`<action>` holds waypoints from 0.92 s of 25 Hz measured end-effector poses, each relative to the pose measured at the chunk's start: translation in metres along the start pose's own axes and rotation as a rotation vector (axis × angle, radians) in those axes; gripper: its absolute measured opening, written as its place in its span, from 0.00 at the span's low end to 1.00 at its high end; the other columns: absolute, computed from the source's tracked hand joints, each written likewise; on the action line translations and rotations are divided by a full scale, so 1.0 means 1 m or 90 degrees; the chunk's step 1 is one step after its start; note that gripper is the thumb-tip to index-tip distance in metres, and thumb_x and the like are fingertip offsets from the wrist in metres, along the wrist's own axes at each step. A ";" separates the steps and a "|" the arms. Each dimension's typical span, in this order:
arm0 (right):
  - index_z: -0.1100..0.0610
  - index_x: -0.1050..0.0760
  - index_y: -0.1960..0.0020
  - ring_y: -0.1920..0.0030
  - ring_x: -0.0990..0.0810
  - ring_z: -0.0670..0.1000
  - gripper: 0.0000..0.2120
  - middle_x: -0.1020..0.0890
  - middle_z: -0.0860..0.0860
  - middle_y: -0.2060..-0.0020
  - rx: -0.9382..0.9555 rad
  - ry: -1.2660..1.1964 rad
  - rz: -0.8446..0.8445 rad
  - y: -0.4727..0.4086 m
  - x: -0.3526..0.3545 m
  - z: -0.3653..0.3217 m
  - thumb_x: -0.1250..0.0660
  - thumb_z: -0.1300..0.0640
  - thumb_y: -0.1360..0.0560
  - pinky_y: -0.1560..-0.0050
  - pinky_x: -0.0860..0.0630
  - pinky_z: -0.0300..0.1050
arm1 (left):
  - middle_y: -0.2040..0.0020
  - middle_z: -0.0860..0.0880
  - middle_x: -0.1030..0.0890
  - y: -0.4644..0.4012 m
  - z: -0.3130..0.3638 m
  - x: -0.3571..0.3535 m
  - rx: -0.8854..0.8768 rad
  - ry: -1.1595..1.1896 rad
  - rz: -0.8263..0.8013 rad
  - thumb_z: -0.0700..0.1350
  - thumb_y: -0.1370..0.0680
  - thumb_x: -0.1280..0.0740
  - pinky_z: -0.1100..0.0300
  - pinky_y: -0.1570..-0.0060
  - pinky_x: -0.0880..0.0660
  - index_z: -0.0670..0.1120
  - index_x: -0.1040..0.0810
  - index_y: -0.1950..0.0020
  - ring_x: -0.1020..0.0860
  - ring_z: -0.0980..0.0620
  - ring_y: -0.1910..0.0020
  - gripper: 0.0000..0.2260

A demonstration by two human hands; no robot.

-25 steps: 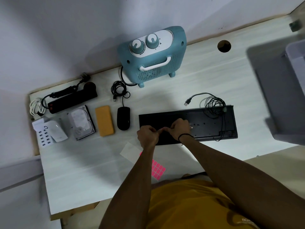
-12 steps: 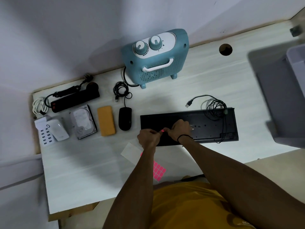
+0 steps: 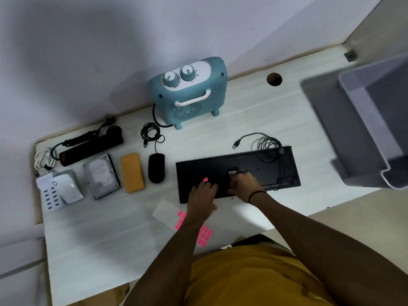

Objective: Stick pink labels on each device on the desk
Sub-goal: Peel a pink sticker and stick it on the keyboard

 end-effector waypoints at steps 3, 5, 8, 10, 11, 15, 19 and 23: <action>0.54 0.20 0.43 0.47 0.19 0.59 0.19 0.17 0.55 0.47 0.042 0.008 0.024 0.012 0.010 0.001 0.23 0.48 0.31 0.48 0.21 0.49 | 0.40 0.44 0.20 -0.011 0.005 0.017 -0.033 -0.061 0.009 0.40 0.22 0.30 0.50 0.45 0.25 0.44 0.25 0.37 0.22 0.42 0.39 0.15; 0.54 0.20 0.42 0.46 0.19 0.59 0.19 0.17 0.55 0.46 0.040 -0.004 0.043 0.020 0.012 0.013 0.24 0.49 0.30 0.48 0.22 0.48 | 0.43 0.42 0.19 -0.016 0.016 0.023 -0.069 -0.110 0.006 0.37 0.21 0.34 0.49 0.49 0.24 0.42 0.24 0.42 0.20 0.40 0.43 0.08; 0.54 0.20 0.44 0.46 0.19 0.59 0.16 0.17 0.55 0.47 0.020 -0.025 0.066 0.034 0.009 0.041 0.25 0.49 0.29 0.49 0.22 0.49 | 0.43 0.42 0.20 -0.010 0.038 0.013 -0.123 -0.180 -0.024 0.37 0.23 0.36 0.51 0.51 0.25 0.42 0.24 0.42 0.20 0.39 0.43 0.10; 0.54 0.20 0.45 0.45 0.20 0.58 0.16 0.18 0.54 0.47 0.010 -0.043 0.132 0.040 0.021 0.052 0.26 0.47 0.28 0.49 0.22 0.50 | 0.43 0.43 0.20 -0.006 0.043 0.009 -0.134 -0.193 -0.024 0.38 0.25 0.35 0.52 0.53 0.27 0.43 0.25 0.42 0.20 0.40 0.44 0.11; 0.54 0.20 0.44 0.43 0.22 0.58 0.17 0.20 0.54 0.45 -0.007 -0.048 0.198 0.043 0.033 0.061 0.27 0.46 0.28 0.48 0.23 0.51 | 0.44 0.44 0.19 -0.005 0.044 0.013 -0.135 -0.193 -0.015 0.40 0.26 0.34 0.53 0.55 0.28 0.44 0.25 0.43 0.20 0.40 0.45 0.12; 0.58 0.30 0.32 0.34 0.31 0.62 0.28 0.29 0.59 0.34 -0.270 -0.097 0.367 0.061 0.072 0.128 0.30 0.44 0.26 0.38 0.32 0.61 | 0.49 0.44 0.18 0.001 0.055 0.031 -0.167 -0.178 0.038 0.46 0.30 0.32 0.55 0.57 0.28 0.44 0.23 0.44 0.19 0.40 0.49 0.16; 0.60 0.30 0.34 0.33 0.30 0.62 0.26 0.26 0.60 0.36 -0.416 -0.125 0.256 0.052 0.080 0.158 0.31 0.47 0.26 0.34 0.38 0.62 | 0.50 0.45 0.19 0.016 0.058 0.046 -0.186 -0.171 0.069 0.51 0.30 0.33 0.55 0.58 0.32 0.44 0.24 0.45 0.20 0.41 0.51 0.17; 0.53 0.20 0.48 0.43 0.20 0.57 0.10 0.17 0.54 0.48 -0.381 -0.130 0.288 0.035 0.124 0.143 0.39 0.54 0.23 0.36 0.41 0.56 | 0.53 0.46 0.19 0.017 0.058 0.077 -0.197 -0.126 0.091 0.53 0.30 0.34 0.56 0.57 0.28 0.45 0.24 0.48 0.21 0.43 0.55 0.15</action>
Point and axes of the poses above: each hand's wrist, its own y-axis away from the middle knuckle, its own x-axis out of the back of the hand, z = x × y, the point moved 9 cm from there along -y, towards the middle knuckle
